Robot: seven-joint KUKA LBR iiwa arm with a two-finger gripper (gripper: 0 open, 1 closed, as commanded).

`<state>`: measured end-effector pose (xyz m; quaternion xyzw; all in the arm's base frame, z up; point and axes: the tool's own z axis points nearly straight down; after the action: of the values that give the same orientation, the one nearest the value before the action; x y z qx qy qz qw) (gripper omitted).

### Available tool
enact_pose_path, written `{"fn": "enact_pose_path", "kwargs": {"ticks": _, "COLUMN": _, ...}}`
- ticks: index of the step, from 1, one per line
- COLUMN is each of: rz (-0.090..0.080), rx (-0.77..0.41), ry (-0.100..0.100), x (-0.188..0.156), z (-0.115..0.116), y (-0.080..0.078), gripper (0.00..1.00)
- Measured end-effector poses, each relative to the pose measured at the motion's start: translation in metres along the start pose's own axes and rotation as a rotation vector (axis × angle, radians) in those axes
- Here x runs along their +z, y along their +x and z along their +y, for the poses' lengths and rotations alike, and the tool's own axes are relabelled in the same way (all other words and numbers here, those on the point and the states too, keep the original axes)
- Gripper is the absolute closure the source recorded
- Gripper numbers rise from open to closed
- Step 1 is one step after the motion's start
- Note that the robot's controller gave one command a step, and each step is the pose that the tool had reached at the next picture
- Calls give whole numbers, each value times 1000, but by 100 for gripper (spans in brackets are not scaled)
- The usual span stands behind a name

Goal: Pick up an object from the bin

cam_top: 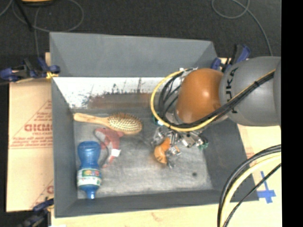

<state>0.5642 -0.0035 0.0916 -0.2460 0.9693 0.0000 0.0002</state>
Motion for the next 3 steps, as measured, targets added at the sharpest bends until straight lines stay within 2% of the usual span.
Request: {"fn": "enact_pose_path", "kwargs": {"ticks": 3, "rz": 0, "rx": 2, "ry": 0, "x": 0, "z": 0, "y": 0, "gripper": 100}}
